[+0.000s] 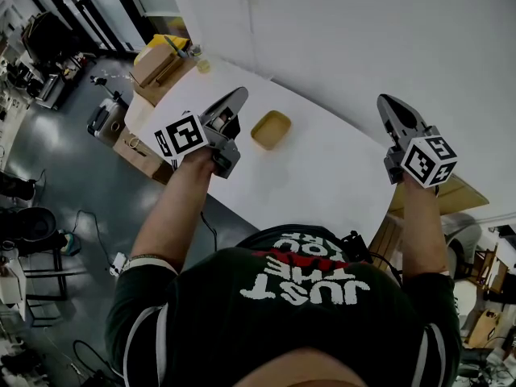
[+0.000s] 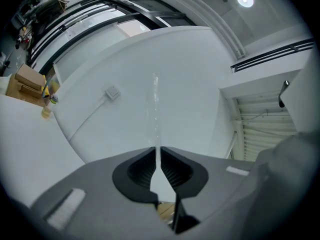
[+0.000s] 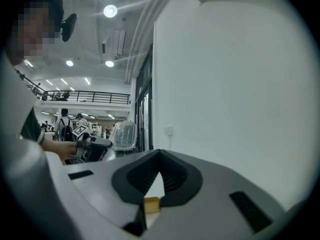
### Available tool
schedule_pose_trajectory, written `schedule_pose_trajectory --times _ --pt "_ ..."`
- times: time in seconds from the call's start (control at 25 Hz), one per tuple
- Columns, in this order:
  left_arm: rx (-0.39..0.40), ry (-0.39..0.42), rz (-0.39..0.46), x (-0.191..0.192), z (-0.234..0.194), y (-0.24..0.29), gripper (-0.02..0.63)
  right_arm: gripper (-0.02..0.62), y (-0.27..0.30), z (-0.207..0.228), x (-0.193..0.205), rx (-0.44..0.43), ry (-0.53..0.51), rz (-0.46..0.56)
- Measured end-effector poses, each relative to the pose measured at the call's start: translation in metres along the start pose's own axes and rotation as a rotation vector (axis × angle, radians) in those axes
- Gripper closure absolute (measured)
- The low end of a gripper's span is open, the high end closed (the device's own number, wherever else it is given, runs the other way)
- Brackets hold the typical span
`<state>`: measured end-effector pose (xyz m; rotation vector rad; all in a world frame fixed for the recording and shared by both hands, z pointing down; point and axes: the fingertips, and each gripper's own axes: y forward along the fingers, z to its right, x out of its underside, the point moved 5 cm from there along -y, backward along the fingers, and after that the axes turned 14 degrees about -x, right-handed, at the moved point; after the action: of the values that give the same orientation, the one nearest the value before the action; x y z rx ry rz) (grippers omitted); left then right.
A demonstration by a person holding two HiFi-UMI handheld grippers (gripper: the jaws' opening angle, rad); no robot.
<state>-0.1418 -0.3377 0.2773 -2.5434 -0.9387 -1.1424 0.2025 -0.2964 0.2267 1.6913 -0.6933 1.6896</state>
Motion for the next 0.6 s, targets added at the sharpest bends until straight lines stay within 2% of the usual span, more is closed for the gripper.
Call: schedule_pose_trajectory --times 0.6 --pt "-0.005 0.004 -0.005 -0.0005 0.002 -0.0006 0.569 0.591 0.0034 -0.0027 -0.001 -0.014 -0.003 -0.017"
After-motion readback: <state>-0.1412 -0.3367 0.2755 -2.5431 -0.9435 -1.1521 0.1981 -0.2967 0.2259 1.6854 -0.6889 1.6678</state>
